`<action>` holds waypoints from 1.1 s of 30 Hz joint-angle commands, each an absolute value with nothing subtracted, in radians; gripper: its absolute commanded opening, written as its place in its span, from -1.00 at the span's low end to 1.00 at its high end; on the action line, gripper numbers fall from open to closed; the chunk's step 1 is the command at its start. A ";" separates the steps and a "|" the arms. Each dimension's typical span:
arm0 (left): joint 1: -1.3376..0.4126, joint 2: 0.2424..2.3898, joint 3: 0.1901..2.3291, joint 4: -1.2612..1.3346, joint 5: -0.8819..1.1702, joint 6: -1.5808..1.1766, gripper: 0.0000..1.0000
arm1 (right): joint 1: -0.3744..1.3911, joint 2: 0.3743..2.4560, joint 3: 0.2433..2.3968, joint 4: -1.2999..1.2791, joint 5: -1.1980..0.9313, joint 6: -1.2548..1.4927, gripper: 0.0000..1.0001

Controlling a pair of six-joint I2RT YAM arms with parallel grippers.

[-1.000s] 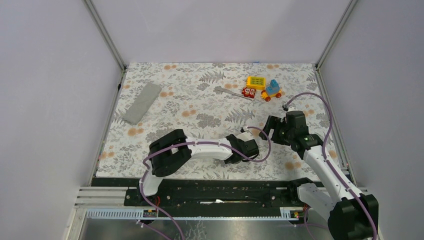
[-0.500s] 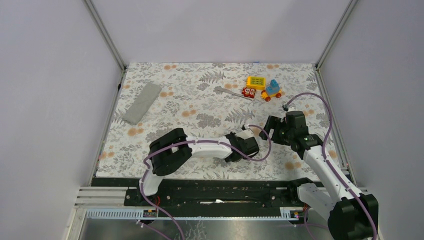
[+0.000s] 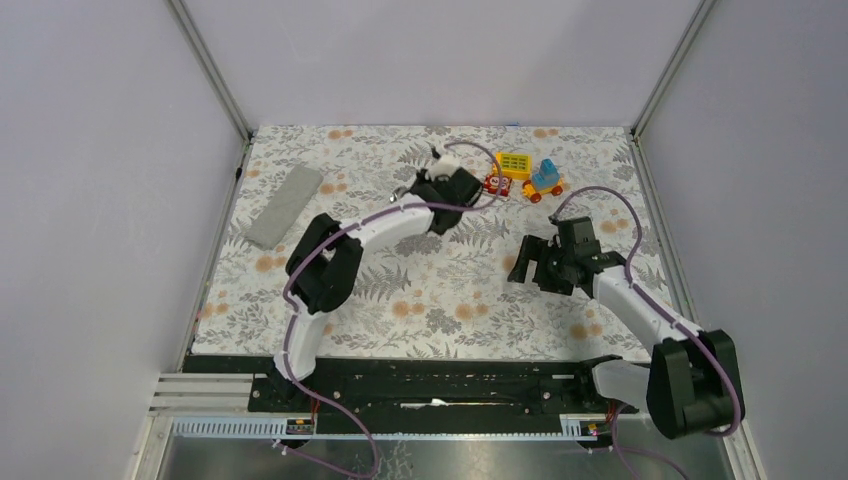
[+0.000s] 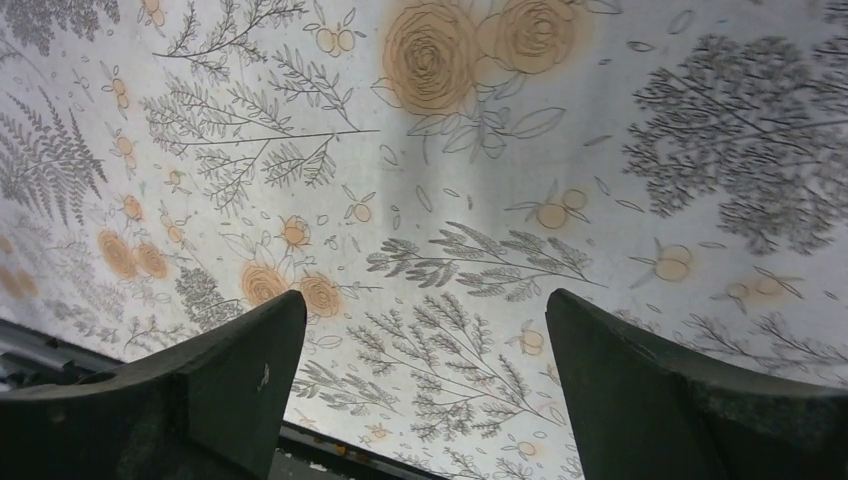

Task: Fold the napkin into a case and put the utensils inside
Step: Insert the spoon into the folded napkin.

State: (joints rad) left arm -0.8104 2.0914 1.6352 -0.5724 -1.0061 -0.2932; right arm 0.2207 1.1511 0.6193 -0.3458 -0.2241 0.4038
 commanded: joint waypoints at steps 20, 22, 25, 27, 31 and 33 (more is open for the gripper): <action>-0.337 2.513 2.193 -0.205 -1.045 -0.008 -1.00 | 0.293 1.534 0.907 -0.349 -0.350 0.449 0.99; -0.315 2.509 2.182 -0.173 -1.028 0.024 -1.00 | 0.309 1.550 0.910 -0.346 -0.344 0.455 0.99; -0.284 2.516 2.181 -0.143 -1.017 0.056 -1.00 | 0.333 1.568 0.922 -0.342 -0.336 0.463 0.99; -0.265 2.520 2.174 -0.126 -1.011 0.077 -1.00 | 0.345 1.581 0.932 -0.342 -0.333 0.468 0.99; -0.228 2.521 2.156 -0.112 -1.000 0.082 -1.00 | 0.370 1.593 0.953 -0.342 -0.328 0.475 0.99; -0.214 2.519 2.143 -0.100 -0.990 0.088 -1.00 | 0.380 1.600 0.962 -0.343 -0.327 0.478 1.00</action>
